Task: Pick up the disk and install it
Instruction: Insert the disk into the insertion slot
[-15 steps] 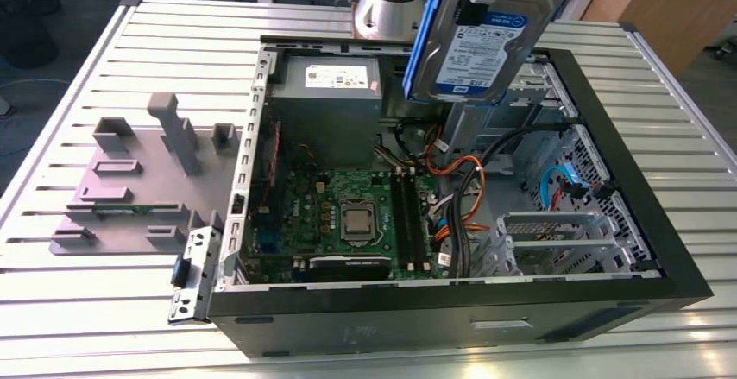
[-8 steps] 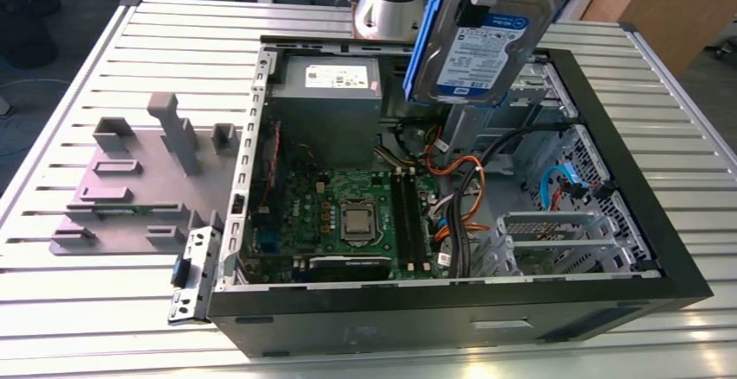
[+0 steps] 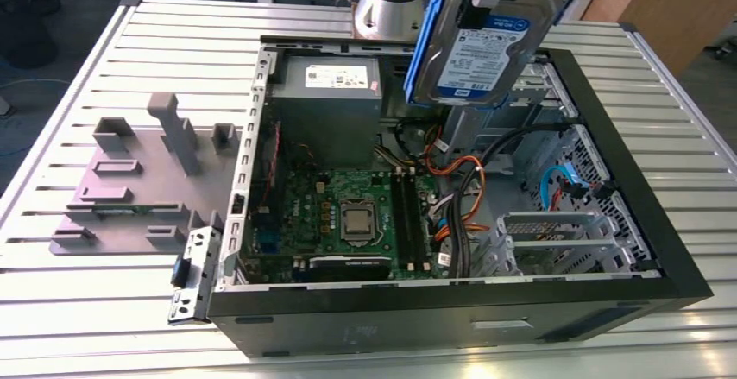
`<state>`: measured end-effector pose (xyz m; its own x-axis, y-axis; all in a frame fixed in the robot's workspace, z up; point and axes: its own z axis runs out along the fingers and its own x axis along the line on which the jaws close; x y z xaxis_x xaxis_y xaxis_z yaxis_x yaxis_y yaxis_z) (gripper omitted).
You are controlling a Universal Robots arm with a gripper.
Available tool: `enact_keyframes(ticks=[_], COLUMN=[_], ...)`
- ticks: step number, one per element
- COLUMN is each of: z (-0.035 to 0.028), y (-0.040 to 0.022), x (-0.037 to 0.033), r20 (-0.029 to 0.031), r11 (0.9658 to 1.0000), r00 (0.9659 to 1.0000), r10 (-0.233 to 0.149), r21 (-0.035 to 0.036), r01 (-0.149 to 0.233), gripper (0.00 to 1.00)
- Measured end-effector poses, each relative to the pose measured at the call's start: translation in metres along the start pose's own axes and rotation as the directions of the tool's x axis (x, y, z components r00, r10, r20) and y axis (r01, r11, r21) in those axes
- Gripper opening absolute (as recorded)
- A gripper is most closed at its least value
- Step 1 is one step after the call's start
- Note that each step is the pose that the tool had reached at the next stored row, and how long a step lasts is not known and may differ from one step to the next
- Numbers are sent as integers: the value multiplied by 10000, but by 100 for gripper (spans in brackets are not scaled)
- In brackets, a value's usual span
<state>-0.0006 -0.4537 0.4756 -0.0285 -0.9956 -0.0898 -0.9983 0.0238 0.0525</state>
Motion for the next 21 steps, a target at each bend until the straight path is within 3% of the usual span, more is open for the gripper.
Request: enact_keyframes(ticks=[21], z=[-3], y=[-13], x=[58], r20=[1], r11=[10000], r00=[10000], r10=[0], r21=[0], r01=[0], gripper=[37])
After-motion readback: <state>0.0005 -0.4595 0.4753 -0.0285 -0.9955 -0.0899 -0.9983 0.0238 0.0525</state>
